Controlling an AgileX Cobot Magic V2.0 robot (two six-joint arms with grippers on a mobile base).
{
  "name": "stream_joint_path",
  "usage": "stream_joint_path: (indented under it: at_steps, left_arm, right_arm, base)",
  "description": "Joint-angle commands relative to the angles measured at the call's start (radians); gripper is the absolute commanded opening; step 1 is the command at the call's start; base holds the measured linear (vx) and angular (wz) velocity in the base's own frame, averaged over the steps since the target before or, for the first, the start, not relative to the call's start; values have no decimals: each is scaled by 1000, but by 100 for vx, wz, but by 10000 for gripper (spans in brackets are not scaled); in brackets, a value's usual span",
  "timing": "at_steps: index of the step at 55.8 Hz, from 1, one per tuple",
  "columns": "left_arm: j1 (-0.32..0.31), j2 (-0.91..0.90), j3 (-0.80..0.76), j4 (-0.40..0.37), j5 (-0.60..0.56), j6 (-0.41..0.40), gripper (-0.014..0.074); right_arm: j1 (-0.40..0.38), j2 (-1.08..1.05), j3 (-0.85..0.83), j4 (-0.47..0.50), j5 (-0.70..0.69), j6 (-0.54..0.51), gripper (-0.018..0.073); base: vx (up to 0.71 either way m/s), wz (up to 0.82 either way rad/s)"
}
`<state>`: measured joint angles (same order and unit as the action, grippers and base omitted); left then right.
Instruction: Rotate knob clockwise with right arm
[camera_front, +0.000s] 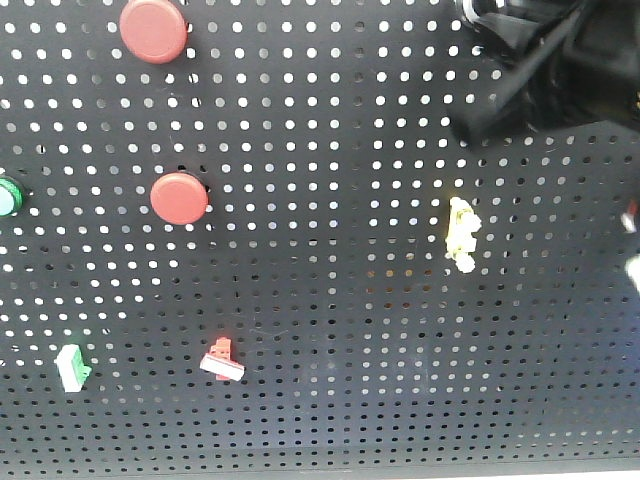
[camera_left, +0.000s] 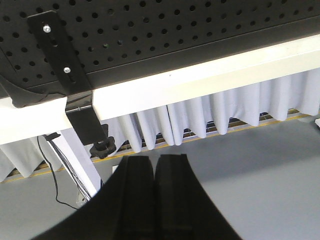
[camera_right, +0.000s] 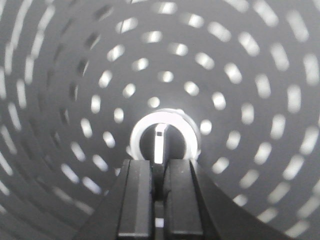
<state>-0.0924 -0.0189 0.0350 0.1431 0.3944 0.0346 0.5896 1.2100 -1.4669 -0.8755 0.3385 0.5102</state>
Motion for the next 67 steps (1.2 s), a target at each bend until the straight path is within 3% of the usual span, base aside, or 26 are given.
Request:
stream_joint_path:
  at_steps: [1, 17, 35, 44, 57, 67]
  left_arm:
    - [-1, -10, 8, 0, -78, -11, -6]
    - [-1, -10, 8, 0, -78, -11, -6]
    - [-1, -10, 8, 0, -78, -11, -6]
    - [-1, -10, 8, 0, -78, -11, -6]
    - [-1, -10, 8, 0, -78, -11, -6]
    - [-1, -10, 8, 0, -78, -11, -6]
  right_arm:
    - [-3, -19, -32, -14, -106, 205, -9]
    - [-3, -19, -40, -14, -129, 818, -9]
    - [-3, -19, -71, -17, -145, 1332, -9]
    - [-3, -19, -71, -22, -142, 1424, -9]
    - [-3, -19, -71, -113, -142, 1418, 6]
    - [-3, -19, -71, -130, -155, 1418, 81]
  base:
    - [0, 0]
    - [0, 0]
    - [0, 0]
    - [0, 0]
    - [0, 0]
    - [0, 0]
